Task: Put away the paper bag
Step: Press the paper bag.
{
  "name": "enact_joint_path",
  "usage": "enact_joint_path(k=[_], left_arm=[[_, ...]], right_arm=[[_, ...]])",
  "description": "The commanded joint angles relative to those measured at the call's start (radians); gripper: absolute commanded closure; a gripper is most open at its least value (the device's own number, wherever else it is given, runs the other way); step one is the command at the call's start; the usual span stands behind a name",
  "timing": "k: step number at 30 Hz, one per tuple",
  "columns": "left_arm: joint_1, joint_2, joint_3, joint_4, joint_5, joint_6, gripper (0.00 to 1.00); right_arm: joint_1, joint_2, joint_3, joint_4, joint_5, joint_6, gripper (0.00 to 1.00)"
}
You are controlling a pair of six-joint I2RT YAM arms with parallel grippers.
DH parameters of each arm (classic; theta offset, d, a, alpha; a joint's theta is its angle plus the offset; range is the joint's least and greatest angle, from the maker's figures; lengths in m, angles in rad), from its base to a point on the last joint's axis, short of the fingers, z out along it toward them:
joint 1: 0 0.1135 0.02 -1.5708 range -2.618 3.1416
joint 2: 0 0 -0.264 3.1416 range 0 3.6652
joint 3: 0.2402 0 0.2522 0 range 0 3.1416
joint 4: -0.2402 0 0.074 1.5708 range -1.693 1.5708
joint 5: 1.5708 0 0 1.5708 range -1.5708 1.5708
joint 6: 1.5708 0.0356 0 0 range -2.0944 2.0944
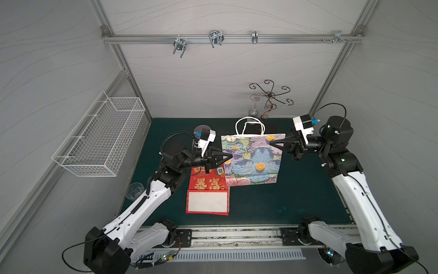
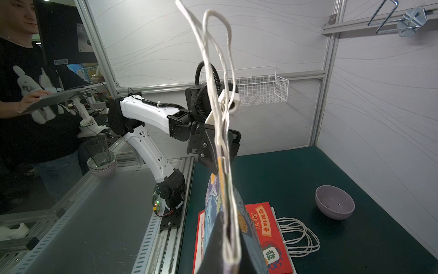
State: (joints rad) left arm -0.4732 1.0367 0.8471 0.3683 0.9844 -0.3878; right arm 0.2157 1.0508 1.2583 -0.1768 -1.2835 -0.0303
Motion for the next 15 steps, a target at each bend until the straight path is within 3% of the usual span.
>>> enact_joint_path(k=[1,3,6,8,12,15], left_arm=[[-0.006,-0.012,0.007,-0.023,0.014,0.042,0.50],[-0.015,-0.016,0.004,-0.079,0.004,0.085,0.40],[-0.025,-0.016,-0.004,-0.126,0.003,0.129,0.39],[-0.027,-0.018,-0.008,-0.122,0.010,0.132,0.51],[-0.028,-0.026,-0.017,-0.120,0.017,0.138,0.85],[-0.028,-0.026,-0.021,-0.121,0.022,0.141,0.94]], right_arm=[[0.004,-0.004,0.014,0.062,-0.005,0.035,1.00],[0.004,-0.005,0.015,0.076,-0.002,0.045,1.00],[0.003,-0.002,0.013,0.083,0.002,0.052,1.00],[0.003,-0.001,0.013,0.082,0.005,0.052,1.00],[0.004,0.002,0.010,0.086,0.009,0.054,1.00],[0.004,0.002,0.010,0.097,0.013,0.065,1.00]])
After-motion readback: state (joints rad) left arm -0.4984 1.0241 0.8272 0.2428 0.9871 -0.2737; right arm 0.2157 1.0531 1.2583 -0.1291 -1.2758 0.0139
